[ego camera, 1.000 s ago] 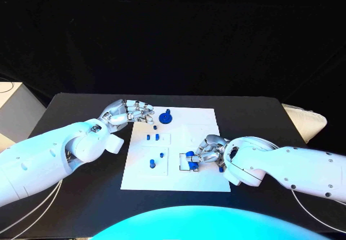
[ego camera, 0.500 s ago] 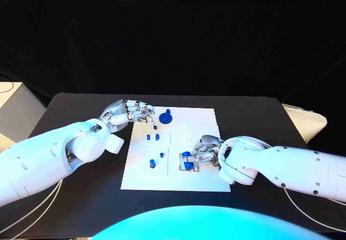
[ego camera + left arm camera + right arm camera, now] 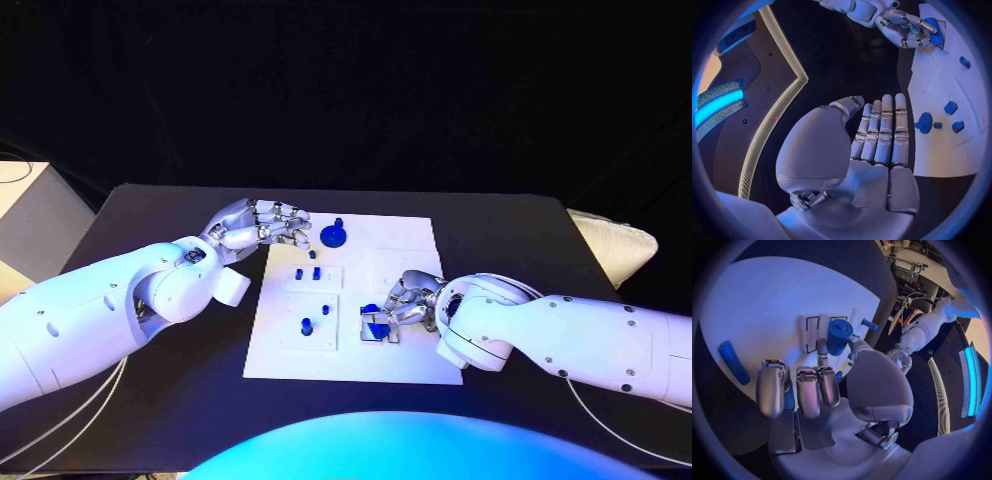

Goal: Assemble the parts on the task board

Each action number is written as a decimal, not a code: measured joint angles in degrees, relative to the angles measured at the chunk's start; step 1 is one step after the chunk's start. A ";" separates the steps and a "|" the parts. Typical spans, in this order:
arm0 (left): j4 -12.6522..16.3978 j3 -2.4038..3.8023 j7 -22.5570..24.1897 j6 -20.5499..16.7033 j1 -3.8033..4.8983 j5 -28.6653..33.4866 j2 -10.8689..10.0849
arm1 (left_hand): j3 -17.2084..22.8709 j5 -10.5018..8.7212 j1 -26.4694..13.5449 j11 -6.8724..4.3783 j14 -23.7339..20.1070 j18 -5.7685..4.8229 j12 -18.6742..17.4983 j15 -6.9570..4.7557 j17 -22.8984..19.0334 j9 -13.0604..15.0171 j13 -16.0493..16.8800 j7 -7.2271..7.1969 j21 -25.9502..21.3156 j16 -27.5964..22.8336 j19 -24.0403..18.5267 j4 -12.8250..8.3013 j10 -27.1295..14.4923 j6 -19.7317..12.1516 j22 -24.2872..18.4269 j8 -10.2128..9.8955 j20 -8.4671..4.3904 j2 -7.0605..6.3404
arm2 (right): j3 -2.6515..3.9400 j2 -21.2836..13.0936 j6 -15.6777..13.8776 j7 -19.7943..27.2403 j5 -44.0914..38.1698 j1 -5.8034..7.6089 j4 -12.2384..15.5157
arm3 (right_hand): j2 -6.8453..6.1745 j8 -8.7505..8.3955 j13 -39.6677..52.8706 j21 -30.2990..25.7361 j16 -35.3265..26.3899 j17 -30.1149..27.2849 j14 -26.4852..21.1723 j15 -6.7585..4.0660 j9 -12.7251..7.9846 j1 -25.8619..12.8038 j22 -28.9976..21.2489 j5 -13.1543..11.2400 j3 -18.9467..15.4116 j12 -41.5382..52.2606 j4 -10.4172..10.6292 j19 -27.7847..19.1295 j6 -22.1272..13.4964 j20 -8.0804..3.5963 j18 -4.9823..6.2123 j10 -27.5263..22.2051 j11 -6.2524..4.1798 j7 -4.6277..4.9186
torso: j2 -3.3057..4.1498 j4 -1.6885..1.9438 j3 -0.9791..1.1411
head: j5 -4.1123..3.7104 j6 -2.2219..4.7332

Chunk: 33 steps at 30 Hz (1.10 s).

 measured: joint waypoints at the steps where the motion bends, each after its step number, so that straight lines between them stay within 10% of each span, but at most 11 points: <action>1: 0.00 0.00 -0.01 0.01 0.00 0.00 0.00 | 0.00 0.00 0.00 0.00 0.00 0.00 0.00 0.00 0.00 0.00 0.00 0.00 0.00 0.00 0.00 0.00 0.00 0.00 0.00 0.00 0.00 0.00 | 0.00 0.02 0.02 -0.01 -0.09 -0.01 -0.03 | 0.02 0.01 0.01 0.00 0.00 0.00 0.00 0.00 0.02 -0.14 0.00 -0.81 0.00 -0.08 0.00 0.00 -0.02 0.00 0.00 0.00 0.00 0.02 | -0.01 0.00 -0.01 | 0.01 0.00; 5: 0.02 0.00 -0.09 0.04 0.00 0.01 -0.06 | 0.00 0.00 0.00 0.00 0.00 0.00 0.00 0.00 0.00 0.00 0.00 0.00 0.00 -0.04 0.00 0.00 0.00 0.00 0.00 0.00 0.00 0.00 | 0.00 0.07 0.03 -0.06 -0.76 -0.11 -0.10 | 0.27 0.61 0.03 0.00 0.00 0.00 0.00 0.00 0.37 -3.45 0.00 -8.21 -2.62 -0.12 0.19 0.00 -0.20 0.00 0.00 0.00 0.00 0.20 | -0.01 0.00 -0.02 | 0.04 0.00; 13: 0.02 0.00 -0.19 0.07 0.00 0.01 -0.18 | 0.00 0.00 0.00 0.00 0.00 0.00 0.00 0.00 0.08 0.00 0.00 0.00 -0.21 -0.24 0.00 0.00 0.00 0.00 -0.05 0.00 0.00 0.00 | 0.02 -0.15 -0.08 -0.07 -1.97 -0.31 0.20 | 1.61 1.34 0.03 0.00 0.00 0.00 0.00 0.00 0.68 -6.37 -0.01 -12.70 -9.13 -0.36 0.28 0.00 -1.00 0.00 0.00 0.00 0.00 0.15 | 0.03 -0.02 0.00 | -0.02 0.00; 22: 0.05 0.00 -0.26 0.08 0.00 0.02 -0.30 | 0.00 0.00 0.00 0.00 0.00 0.00 -0.24 0.00 0.08 0.01 0.00 0.00 -0.21 -0.24 0.00 0.00 0.00 0.00 -0.04 0.00 0.00 0.00 | -0.01 -2.52 -0.30 0.25 -2.90 -0.88 2.63 | 3.41 1.78 0.02 0.00 0.00 0.00 0.00 0.00 0.87 -5.07 -0.02 -11.09 -9.99 -0.36 0.19 0.00 -1.39 0.00 0.00 0.00 0.00 -0.27 | 0.06 -0.05 0.02 | 0.02 0.00; 33: 0.00 0.00 -0.31 0.10 0.00 0.02 -0.34 | 0.00 0.00 0.00 0.00 0.00 0.00 -0.25 0.00 0.13 0.01 0.00 0.00 -0.21 -0.24 0.00 0.00 0.00 0.00 -0.04 0.00 0.00 0.00 | -0.04 -6.45 -0.26 4.99 -2.77 -1.07 5.51 | 2.98 3.59 0.01 0.74 0.18 0.00 0.01 -0.43 1.23 8.27 -0.02 -11.38 -10.61 -0.33 -0.31 0.00 -1.21 0.00 0.00 0.11 -0.51 -0.44 | 0.05 -0.12 0.05 | 0.06 0.00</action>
